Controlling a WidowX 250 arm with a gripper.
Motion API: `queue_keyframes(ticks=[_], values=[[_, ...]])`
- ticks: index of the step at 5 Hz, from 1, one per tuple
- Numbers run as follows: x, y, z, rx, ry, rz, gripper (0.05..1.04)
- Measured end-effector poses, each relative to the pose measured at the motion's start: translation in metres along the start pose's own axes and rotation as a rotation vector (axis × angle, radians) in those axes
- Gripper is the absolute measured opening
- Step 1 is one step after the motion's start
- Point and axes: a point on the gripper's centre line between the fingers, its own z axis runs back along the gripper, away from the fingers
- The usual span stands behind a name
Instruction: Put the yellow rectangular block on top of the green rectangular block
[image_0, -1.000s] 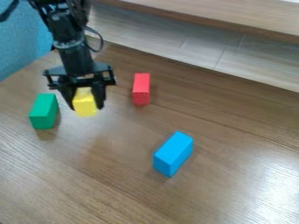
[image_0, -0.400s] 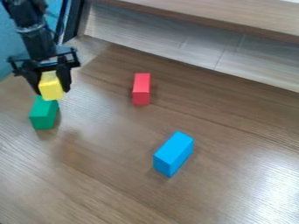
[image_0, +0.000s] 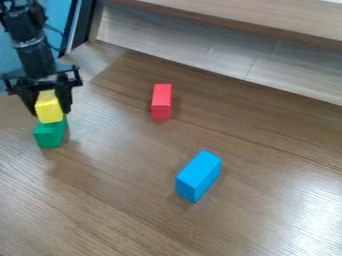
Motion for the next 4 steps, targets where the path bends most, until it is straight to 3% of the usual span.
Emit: queue_keyframes(ticks=[4], values=[[-0.0048, 0.0065, -0.0044, 0.017, 0.009, -0.003, 0.606]])
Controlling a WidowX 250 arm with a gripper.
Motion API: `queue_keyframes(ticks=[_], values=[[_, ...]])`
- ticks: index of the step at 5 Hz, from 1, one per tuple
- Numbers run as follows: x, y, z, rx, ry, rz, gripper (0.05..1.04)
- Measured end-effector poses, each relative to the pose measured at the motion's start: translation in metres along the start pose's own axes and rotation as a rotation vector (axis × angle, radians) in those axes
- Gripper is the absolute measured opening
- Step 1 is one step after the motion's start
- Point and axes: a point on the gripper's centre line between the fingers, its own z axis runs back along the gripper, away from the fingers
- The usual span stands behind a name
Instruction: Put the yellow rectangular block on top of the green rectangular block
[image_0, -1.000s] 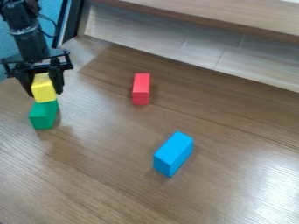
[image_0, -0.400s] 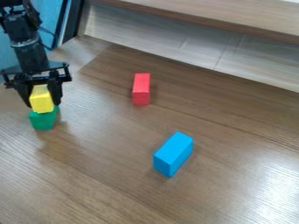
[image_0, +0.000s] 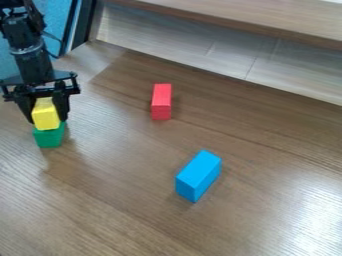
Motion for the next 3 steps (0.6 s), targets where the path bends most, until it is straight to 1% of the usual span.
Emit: queue_keyframes(ticks=[1, 2, 3], values=[[0.0, 0.0062, -0.0008, 0.006, 0.004, 0.009, 0.606], [-0.0009, 0.0075, -0.0044, 0.015, 0.02, 0.009, 0.676], [-0.0032, 0.0099, -0.0094, 0.027, 0.047, 0.036, 0.961]])
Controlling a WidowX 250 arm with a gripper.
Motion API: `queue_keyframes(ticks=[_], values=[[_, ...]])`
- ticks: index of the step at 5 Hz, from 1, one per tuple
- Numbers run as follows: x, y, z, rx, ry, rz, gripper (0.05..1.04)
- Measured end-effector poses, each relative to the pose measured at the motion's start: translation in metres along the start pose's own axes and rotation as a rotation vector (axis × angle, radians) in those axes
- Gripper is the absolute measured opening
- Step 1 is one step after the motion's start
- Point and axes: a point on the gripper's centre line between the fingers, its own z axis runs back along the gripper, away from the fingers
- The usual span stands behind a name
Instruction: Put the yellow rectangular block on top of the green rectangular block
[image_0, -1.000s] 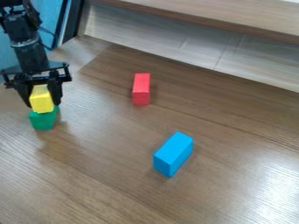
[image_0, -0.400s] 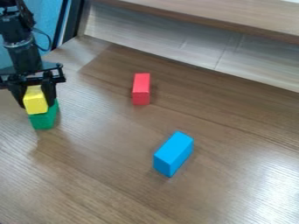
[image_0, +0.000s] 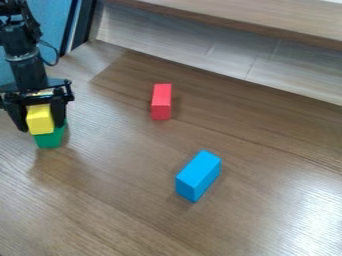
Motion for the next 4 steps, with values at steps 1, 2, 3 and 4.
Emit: queue_keyframes(ticks=[1, 2, 3, 4], values=[[0.001, -0.001, 0.0, -0.001, -0.009, -0.002, 1.003], [0.0, -0.007, 0.0, -0.01, -0.007, -0.017, 0.999], [-0.001, -0.013, 0.015, -0.032, -0.035, -0.02, 0.999], [-0.003, -0.019, 0.036, -0.036, -0.072, -0.024, 0.999]])
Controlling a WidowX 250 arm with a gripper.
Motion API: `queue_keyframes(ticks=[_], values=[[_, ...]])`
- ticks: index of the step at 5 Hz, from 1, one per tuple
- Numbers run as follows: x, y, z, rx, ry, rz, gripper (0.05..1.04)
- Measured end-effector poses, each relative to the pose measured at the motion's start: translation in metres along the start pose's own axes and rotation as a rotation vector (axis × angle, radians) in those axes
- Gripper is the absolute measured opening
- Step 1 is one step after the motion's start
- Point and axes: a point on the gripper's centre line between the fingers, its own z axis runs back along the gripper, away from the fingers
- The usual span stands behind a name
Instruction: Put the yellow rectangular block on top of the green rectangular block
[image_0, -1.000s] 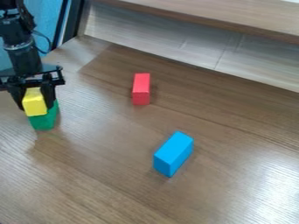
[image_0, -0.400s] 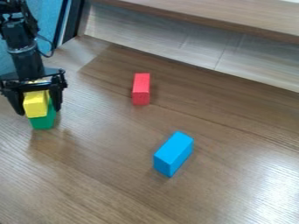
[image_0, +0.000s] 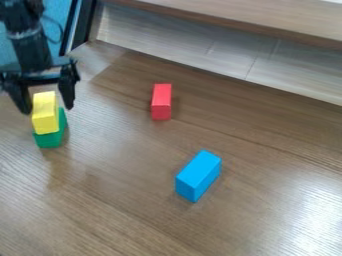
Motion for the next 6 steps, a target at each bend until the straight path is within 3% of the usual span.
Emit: queue_keyframes(ticks=[2, 3, 5, 6], values=[[-0.003, -0.01, 0.038, -0.002, -0.082, -0.015, 0.999], [-0.008, -0.037, 0.041, -0.017, -0.087, -0.105, 0.999], [-0.023, -0.095, 0.021, -0.087, -0.014, -0.37, 0.999], [-0.033, -0.117, 0.006, -0.094, 0.02, -0.455, 0.999]])
